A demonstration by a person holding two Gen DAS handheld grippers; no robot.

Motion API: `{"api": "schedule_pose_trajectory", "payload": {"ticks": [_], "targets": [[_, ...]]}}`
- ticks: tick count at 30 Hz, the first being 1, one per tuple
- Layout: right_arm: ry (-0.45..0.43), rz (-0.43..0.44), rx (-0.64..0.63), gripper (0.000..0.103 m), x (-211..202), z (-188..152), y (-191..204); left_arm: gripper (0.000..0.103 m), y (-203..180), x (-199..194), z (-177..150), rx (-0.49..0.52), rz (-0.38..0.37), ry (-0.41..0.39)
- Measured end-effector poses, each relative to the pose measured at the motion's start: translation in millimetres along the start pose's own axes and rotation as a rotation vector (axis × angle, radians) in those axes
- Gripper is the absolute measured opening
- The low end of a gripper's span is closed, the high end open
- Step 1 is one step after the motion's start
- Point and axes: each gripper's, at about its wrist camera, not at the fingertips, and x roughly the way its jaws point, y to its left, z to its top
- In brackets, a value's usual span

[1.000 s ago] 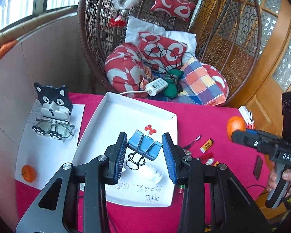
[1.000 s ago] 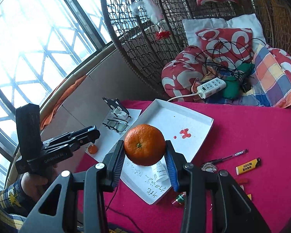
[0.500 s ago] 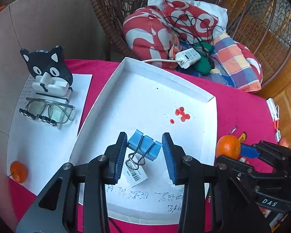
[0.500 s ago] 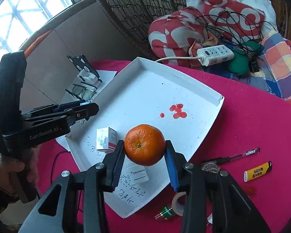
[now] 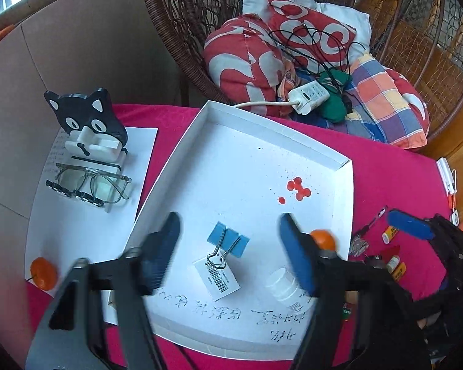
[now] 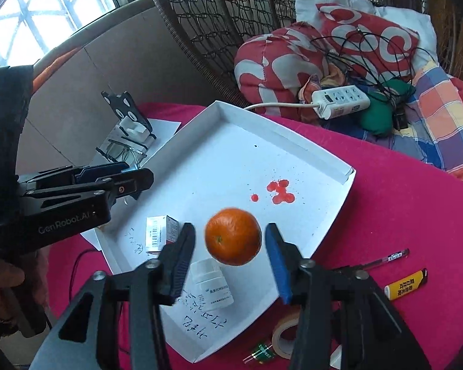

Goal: Organize rigid objects
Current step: 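Carry clip and tangerine over the white tray and open both tools to release, then move the right tool to the yellow lighter and grasp it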

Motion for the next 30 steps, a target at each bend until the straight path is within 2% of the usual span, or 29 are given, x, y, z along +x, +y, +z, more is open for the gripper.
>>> {"api": "schedule_pose_trajectory", "payload": {"ticks": [1, 6, 13, 20, 26, 30], "targets": [[-0.015, -0.013, -0.007, 0.103, -3, 0, 0, 0.095, 0, -1, 0, -0.005, 0.008, -0.010], [-0.053, -0.021, -0.016, 0.103, -13, -3, -3, 0.095, -4, -3, -4, -0.007, 0.075, -0.016], [-0.082, -0.011, -0.008, 0.103, -33, -8, -11, 0.095, -17, -18, -11, -0.008, 0.115, -0.046], [-0.149, 0.011, 0.015, 0.103, -64, -12, -24, 0.095, -40, -34, -18, -0.006, 0.114, -0.067], [-0.239, 0.009, 0.010, 0.103, -101, -16, -42, 0.095, -75, -50, -24, 0.050, 0.117, -0.115], [-0.279, 0.009, 0.009, 0.103, -123, -18, -57, 0.095, -96, -51, -29, 0.064, 0.092, -0.116]]}}
